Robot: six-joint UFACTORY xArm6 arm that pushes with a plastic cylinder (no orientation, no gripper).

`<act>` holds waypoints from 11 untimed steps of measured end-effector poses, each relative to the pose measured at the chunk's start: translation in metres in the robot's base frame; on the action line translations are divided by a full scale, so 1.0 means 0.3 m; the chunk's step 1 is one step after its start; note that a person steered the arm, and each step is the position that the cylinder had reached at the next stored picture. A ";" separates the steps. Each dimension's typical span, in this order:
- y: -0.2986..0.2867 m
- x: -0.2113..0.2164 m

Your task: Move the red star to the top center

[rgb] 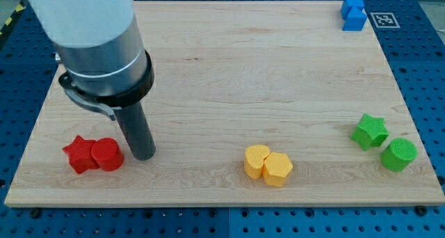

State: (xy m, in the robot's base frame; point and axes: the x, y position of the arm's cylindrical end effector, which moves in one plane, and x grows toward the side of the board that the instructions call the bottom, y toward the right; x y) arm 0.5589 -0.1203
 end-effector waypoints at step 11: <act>-0.212 -0.239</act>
State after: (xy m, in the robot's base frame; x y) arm 0.4873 -0.1839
